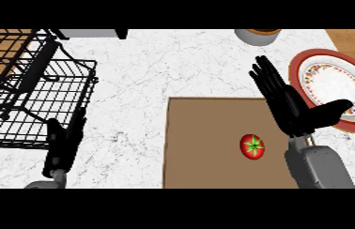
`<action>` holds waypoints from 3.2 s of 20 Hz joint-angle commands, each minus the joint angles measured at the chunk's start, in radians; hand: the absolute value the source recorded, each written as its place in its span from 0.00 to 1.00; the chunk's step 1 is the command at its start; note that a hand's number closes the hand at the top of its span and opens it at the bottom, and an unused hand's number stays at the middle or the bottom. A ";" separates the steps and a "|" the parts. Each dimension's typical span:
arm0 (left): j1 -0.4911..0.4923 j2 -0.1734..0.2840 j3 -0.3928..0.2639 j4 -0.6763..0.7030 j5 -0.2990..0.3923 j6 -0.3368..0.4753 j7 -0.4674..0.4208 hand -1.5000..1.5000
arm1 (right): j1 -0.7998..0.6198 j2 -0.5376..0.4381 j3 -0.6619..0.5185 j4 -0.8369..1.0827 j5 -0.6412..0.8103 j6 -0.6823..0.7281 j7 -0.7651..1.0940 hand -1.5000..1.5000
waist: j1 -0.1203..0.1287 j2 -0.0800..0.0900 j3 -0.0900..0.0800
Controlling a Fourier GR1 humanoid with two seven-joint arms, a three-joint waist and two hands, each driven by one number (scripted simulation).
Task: Pick the tomato from the tray and place it in the plate
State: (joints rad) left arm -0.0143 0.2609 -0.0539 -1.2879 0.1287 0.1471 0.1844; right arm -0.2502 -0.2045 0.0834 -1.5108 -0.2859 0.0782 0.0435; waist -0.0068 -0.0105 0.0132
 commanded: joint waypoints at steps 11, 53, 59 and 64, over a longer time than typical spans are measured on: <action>0.253 0.018 -0.015 -0.346 -0.034 0.088 -0.024 0.50 | 0.057 -0.376 0.045 -0.154 0.572 -0.115 -0.016 1.00 | -0.102 -0.004 -0.017; 0.527 -0.023 -0.053 -0.719 -0.111 0.096 0.175 0.50 | 0.090 -0.394 0.328 -0.078 0.672 0.215 0.127 0.00 | -0.101 0.005 -0.019; 0.511 -0.024 -0.049 -0.701 -0.114 0.112 0.185 0.50 | 0.065 -0.367 0.349 -0.065 0.677 0.232 0.151 0.00 | -0.101 0.004 -0.019; 0.517 -0.019 -0.056 -0.715 -0.123 0.123 0.195 0.50 | 0.067 -0.334 0.367 -0.062 0.676 0.235 0.184 0.00 | -0.100 0.001 -0.017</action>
State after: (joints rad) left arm 0.7814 0.2181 -0.0893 -1.8917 0.0446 0.3139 0.5306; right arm -0.1835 -0.5507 0.4454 -1.5798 0.3924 0.3081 0.2140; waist -0.0759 -0.0040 -0.0046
